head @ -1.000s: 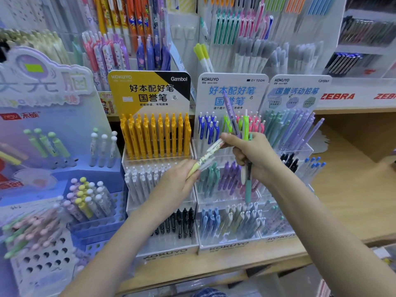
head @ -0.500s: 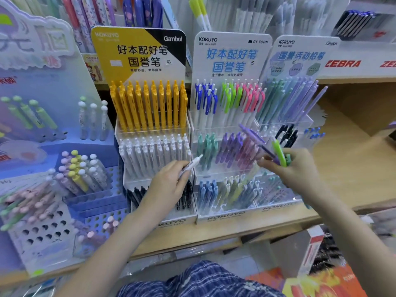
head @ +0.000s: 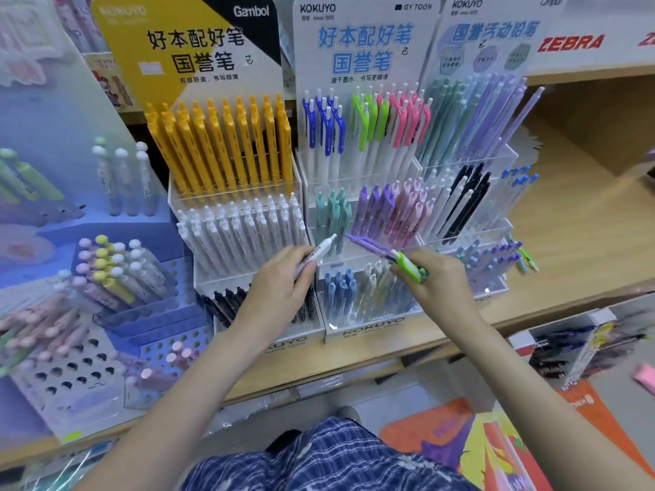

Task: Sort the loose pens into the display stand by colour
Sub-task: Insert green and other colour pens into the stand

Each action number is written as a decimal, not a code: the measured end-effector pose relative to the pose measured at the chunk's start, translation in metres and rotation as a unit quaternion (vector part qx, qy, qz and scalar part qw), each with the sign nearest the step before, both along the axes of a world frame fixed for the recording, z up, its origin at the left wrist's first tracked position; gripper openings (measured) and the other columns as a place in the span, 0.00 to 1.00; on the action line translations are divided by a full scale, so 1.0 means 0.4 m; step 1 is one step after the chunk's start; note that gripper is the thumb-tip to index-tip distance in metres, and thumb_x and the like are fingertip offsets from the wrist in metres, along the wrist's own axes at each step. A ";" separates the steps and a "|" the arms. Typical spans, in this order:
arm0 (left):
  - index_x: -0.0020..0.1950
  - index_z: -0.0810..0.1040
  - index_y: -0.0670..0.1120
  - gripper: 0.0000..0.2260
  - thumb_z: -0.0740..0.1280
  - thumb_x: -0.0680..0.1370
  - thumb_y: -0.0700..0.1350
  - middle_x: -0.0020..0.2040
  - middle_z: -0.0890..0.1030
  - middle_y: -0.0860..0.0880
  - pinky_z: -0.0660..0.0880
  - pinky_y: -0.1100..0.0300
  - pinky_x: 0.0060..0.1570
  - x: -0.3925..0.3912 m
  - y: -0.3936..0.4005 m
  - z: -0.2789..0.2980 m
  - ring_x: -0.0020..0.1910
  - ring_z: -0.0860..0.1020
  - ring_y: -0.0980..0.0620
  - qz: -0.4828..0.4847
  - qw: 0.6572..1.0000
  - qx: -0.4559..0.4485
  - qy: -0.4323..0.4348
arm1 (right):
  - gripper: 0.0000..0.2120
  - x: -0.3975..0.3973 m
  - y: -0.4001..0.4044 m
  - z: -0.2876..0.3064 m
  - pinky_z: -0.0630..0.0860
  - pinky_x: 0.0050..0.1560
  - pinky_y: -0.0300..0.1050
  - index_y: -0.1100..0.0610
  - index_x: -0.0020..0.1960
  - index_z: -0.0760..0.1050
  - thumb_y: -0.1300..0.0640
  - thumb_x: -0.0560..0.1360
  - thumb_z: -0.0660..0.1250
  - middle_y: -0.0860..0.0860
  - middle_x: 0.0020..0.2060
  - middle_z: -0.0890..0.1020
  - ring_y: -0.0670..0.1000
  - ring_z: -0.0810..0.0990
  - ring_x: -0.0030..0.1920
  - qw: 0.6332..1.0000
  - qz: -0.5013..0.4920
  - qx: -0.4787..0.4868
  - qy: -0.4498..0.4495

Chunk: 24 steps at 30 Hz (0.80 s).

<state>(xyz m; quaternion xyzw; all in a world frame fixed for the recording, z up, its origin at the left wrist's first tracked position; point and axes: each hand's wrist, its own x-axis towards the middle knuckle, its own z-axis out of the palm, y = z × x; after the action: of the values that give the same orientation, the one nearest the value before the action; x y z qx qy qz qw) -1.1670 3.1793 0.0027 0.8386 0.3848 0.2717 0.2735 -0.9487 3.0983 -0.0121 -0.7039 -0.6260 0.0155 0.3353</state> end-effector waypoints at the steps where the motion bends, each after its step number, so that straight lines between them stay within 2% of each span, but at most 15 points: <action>1: 0.63 0.74 0.42 0.13 0.58 0.81 0.44 0.45 0.74 0.52 0.66 0.73 0.40 0.000 -0.001 0.001 0.39 0.71 0.60 0.001 1.000 -0.003 -0.001 | 0.06 0.000 -0.002 0.000 0.64 0.30 0.40 0.60 0.42 0.81 0.58 0.70 0.69 0.51 0.31 0.78 0.50 0.73 0.29 1.000 0.011 -0.007 -0.016; 4: 0.62 0.74 0.42 0.13 0.58 0.81 0.44 0.44 0.73 0.52 0.66 0.74 0.40 -0.002 -0.003 0.002 0.39 0.71 0.61 -0.001 1.000 -0.003 -0.003 | 0.05 0.011 -0.012 -0.009 0.66 0.32 0.37 0.61 0.44 0.82 0.61 0.68 0.72 0.51 0.33 0.79 0.52 0.77 0.31 0.999 0.020 -0.019 -0.040; 6: 0.62 0.74 0.41 0.13 0.59 0.80 0.44 0.45 0.73 0.52 0.65 0.74 0.40 -0.001 -0.002 0.001 0.38 0.71 0.60 -0.002 1.000 -0.002 -0.002 | 0.05 0.019 -0.014 -0.011 0.64 0.31 0.39 0.61 0.43 0.82 0.59 0.70 0.71 0.48 0.31 0.76 0.50 0.74 0.30 0.999 0.017 -0.023 -0.029; 8: 0.63 0.74 0.41 0.13 0.58 0.80 0.44 0.46 0.74 0.52 0.65 0.75 0.41 0.001 -0.001 0.000 0.39 0.71 0.58 0.002 1.000 -0.005 -0.001 | 0.06 0.024 -0.004 -0.020 0.66 0.29 0.42 0.60 0.40 0.81 0.58 0.70 0.71 0.51 0.31 0.77 0.53 0.75 0.30 0.997 0.017 -0.056 -0.044; 10: 0.63 0.74 0.41 0.13 0.59 0.80 0.44 0.47 0.75 0.51 0.66 0.74 0.42 0.005 -0.001 0.000 0.42 0.72 0.55 0.005 1.000 -0.011 -0.004 | 0.03 0.024 0.008 -0.028 0.64 0.28 0.41 0.59 0.40 0.82 0.61 0.68 0.75 0.53 0.34 0.80 0.57 0.78 0.31 0.989 0.017 -0.111 -0.093; 13: 0.62 0.74 0.41 0.13 0.59 0.80 0.43 0.47 0.74 0.51 0.65 0.75 0.42 0.010 -0.002 -0.004 0.42 0.72 0.56 0.004 1.000 -0.016 -0.009 | 0.08 0.019 0.023 -0.027 0.58 0.24 0.38 0.57 0.41 0.83 0.62 0.63 0.78 0.53 0.40 0.78 0.54 0.70 0.25 0.978 0.018 -0.157 -0.133; 15: 0.62 0.74 0.41 0.13 0.59 0.80 0.43 0.46 0.73 0.52 0.65 0.75 0.42 0.012 -0.005 -0.008 0.40 0.71 0.59 0.004 1.000 -0.017 -0.010 | 0.08 0.009 0.040 -0.019 0.60 0.27 0.42 0.56 0.47 0.83 0.59 0.69 0.75 0.54 0.46 0.75 0.53 0.68 0.29 0.974 0.016 -0.170 -0.151; 18: 0.62 0.74 0.41 0.13 0.59 0.80 0.43 0.44 0.72 0.53 0.64 0.75 0.40 0.012 -0.009 -0.011 0.38 0.70 0.61 0.006 1.000 -0.023 -0.012 | 0.12 -0.003 0.061 -0.009 0.63 0.33 0.44 0.54 0.57 0.80 0.52 0.76 0.67 0.52 0.52 0.71 0.52 0.69 0.37 0.962 0.007 -0.227 -0.154; 21: 0.63 0.74 0.42 0.13 0.59 0.80 0.44 0.46 0.73 0.53 0.64 0.77 0.42 0.012 -0.011 -0.012 0.41 0.70 0.60 0.007 0.999 -0.041 -0.014 | 0.14 -0.001 0.068 0.005 0.65 0.36 0.44 0.54 0.59 0.79 0.50 0.76 0.65 0.52 0.53 0.71 0.52 0.71 0.41 0.957 0.021 -0.253 -0.142; 24: 0.62 0.75 0.45 0.12 0.60 0.80 0.44 0.47 0.75 0.55 0.66 0.77 0.40 0.014 -0.009 -0.003 0.43 0.72 0.63 0.016 0.992 -0.114 -0.046 | 0.14 -0.002 0.069 0.010 0.69 0.38 0.46 0.55 0.59 0.79 0.51 0.76 0.66 0.52 0.53 0.71 0.52 0.73 0.43 0.954 0.042 -0.268 -0.129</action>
<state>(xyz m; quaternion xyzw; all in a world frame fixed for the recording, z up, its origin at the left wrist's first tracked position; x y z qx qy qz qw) -1.1614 3.1756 0.0013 0.7827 0.4134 0.2684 0.3800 -0.9493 3.1260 -0.0081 -0.7371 -0.6657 0.1053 0.0497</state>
